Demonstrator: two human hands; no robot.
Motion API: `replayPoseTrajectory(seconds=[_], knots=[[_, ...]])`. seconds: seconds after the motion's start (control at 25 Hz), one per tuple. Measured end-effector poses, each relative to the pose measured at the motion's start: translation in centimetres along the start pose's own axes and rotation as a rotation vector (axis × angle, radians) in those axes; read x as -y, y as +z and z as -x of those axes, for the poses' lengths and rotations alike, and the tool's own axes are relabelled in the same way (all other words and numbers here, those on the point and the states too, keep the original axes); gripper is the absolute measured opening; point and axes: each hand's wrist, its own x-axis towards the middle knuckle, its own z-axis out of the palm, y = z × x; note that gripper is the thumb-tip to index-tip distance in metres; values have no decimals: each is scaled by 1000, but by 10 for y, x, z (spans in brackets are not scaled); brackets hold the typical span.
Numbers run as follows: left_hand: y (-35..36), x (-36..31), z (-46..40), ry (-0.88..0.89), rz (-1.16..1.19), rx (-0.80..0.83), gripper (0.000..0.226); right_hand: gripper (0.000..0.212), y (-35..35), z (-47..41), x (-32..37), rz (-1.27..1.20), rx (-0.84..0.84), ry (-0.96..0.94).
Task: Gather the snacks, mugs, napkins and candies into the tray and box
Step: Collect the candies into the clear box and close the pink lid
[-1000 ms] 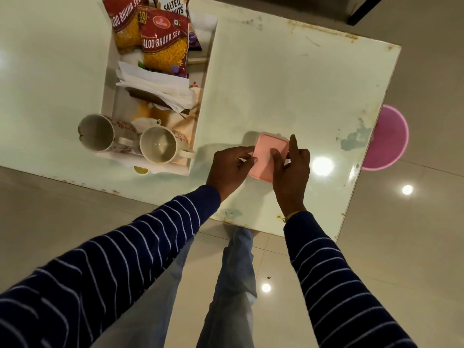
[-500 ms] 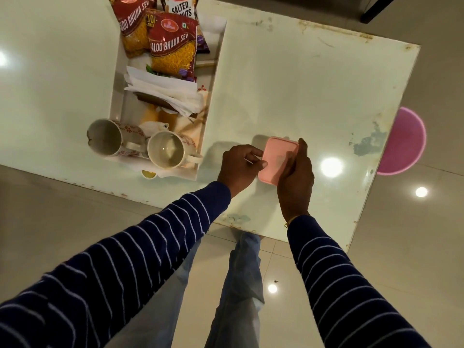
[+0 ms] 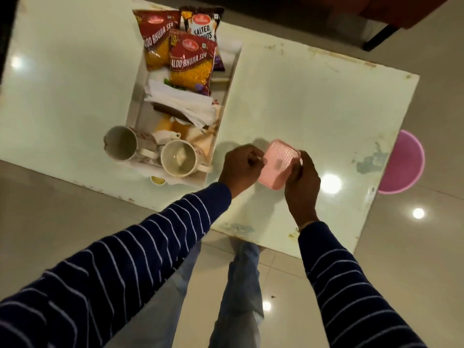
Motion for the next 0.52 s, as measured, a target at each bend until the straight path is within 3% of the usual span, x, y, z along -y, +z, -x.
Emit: replayPoseTrajectory(seconds=[0.12,0.28,0.44,0.52], knots=[[-19,-8,-6,21,166,28,24,31,3,-11,16,-217,53,16],[-27,-26,-3,-171,357,204,62,28,-6,-6,47,-495,101,99],[-30,-25,-3,-90,315,223,55,50,-15,-14,71,-668,194,457],[-31,-24,1,-83,345,229,58,52,-13,-18,76,-640,173,511]])
